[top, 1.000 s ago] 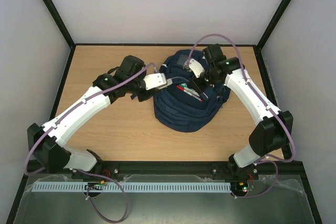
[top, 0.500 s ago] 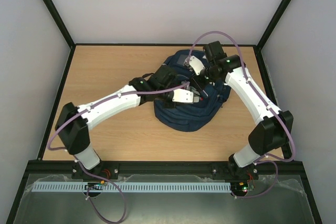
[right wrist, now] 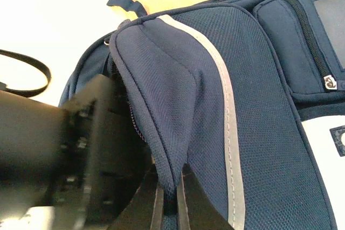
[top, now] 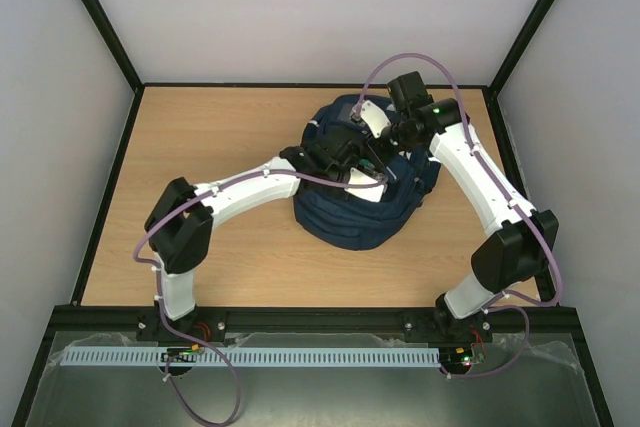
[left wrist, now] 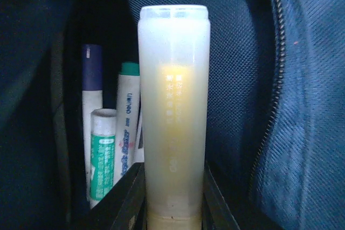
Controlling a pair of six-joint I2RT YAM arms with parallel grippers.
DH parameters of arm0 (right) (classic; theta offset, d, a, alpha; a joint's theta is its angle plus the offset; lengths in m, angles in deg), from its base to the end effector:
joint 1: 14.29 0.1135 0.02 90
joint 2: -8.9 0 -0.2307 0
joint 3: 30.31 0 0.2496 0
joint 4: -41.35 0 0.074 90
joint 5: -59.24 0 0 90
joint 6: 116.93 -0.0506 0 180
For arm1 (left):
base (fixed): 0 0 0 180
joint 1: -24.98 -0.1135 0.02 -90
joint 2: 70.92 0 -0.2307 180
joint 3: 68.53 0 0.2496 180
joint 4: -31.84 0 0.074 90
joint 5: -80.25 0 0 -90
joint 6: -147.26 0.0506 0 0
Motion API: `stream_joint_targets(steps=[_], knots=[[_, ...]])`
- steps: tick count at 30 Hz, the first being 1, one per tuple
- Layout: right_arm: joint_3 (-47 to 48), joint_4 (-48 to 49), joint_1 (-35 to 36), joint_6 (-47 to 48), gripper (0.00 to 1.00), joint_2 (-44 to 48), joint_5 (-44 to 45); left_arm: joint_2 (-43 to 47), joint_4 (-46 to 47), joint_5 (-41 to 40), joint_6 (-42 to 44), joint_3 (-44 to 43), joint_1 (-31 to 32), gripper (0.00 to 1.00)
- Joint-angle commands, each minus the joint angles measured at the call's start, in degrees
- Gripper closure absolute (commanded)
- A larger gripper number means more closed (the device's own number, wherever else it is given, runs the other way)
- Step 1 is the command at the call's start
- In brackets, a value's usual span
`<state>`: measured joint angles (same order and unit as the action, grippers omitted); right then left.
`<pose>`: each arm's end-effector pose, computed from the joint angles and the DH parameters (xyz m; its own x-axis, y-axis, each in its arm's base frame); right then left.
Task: Pack the student bag
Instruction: Place the stationery in the student bag.
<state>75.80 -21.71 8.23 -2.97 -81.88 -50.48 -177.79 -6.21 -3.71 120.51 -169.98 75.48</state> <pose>0.3128 0.1482 0.3202 -0.3931 -0.5768 -0.7161 -0.7987 0.6001 -0.0450 0.2666 -0.3318 0.2252 0.5316 0.7512 -0.3913 0.7580 -0.2159 0.6155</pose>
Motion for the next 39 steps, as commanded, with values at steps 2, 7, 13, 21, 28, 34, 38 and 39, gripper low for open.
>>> stream_joint_targets(steps=[2, 7, 13, 21, 28, 34, 38, 39], knots=[[4.4, 1.9, 0.2, -1.5, 0.99, 1.2, -6.0, -3.6, 2.7, -5.8, 5.4, -1.3, 1.6, 0.87], [4.5, 1.8, 0.2, -1.8, 0.99, 1.6, -6.5, -4.2, 5.7, -7.1, 5.2, 0.6, 1.8, 0.87], [3.5, 1.3, 0.2, -1.7, 0.99, 2.5, -7.3, -6.1, 19.4, -15.9, 1.7, 4.5, 1.0, 0.85], [3.1, 1.0, 0.3, -1.7, 0.99, 3.8, -6.7, -9.8, 32.6, -25.5, -5.2, 1.5, -1.6, 0.67], [2.5, 1.7, 0.2, -2.5, 0.99, 3.6, -6.1, -7.3, 20.4, -17.9, -12.9, -2.3, -1.9, 0.61], [2.7, 1.8, 0.2, -2.2, 0.99, 3.4, -4.9, 0.7, 16.9, -9.0, -15.7, 3.5, -1.7, 0.55], [2.2, 2.1, 0.2, -1.9, 0.99, 3.4, -4.0, 6.4, 13.2, -1.9, -17.8, 5.5, -1.9, 0.53], [2.1, 2.1, 0.2, -1.9, 0.99, 3.4, -4.0, 7.2, 10.8, 1.0, -18.3, 5.4, -2.1, 0.53]])
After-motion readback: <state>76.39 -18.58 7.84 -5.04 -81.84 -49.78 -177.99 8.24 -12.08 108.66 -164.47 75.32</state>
